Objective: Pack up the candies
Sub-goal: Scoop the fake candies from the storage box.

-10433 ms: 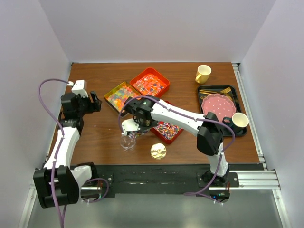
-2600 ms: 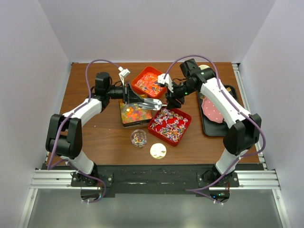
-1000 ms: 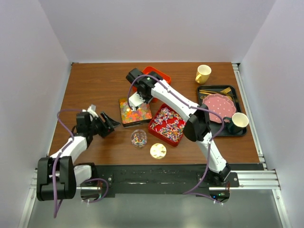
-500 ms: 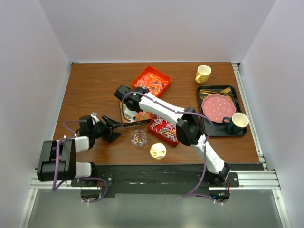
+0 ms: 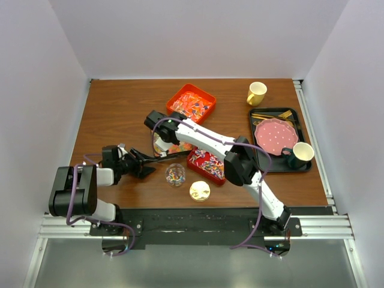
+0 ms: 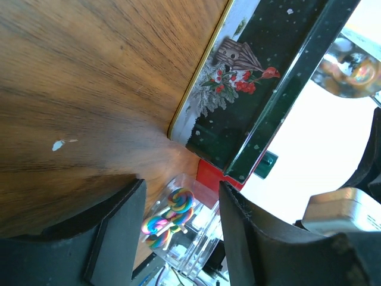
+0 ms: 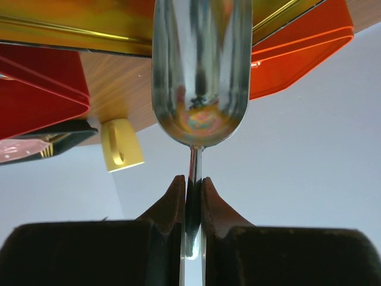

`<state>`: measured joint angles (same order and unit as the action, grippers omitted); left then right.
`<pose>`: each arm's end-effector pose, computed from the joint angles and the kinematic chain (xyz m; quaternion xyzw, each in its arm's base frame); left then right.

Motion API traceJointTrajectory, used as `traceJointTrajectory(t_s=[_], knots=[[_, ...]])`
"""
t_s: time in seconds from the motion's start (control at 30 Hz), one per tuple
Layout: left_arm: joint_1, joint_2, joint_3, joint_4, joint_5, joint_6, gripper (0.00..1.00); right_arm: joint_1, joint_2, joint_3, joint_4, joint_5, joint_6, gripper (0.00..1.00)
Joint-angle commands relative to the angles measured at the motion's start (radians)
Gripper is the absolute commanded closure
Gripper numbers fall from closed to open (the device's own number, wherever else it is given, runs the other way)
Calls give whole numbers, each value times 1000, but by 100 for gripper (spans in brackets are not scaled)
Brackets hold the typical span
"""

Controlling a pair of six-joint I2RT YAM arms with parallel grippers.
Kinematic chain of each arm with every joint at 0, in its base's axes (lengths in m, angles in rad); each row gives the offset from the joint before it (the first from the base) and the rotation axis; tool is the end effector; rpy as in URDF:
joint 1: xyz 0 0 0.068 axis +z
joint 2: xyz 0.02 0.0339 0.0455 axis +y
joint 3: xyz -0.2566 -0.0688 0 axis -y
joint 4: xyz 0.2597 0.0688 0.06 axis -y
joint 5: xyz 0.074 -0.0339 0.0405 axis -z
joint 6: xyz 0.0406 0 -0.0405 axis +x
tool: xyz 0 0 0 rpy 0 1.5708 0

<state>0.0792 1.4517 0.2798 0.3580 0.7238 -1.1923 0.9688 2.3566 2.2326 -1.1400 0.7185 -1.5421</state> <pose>0.2188 -0.0096 0.0764 -0.4108 0.7769 -0.4619 0.1196 0.3042 0.3955 0.2226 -0.8629 0.3380 -0.3737 0.0390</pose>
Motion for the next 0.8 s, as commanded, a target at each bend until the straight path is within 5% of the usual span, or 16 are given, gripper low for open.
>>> traceJointTrajectory(t_s=[0.0,0.77], knots=[[5,18,-7,-62,-67,57,43,4,-26,-36,-162,-122,50,100],[5,42,10,-77,-96,99,41,24,89,38,-161,-142,123,100]])
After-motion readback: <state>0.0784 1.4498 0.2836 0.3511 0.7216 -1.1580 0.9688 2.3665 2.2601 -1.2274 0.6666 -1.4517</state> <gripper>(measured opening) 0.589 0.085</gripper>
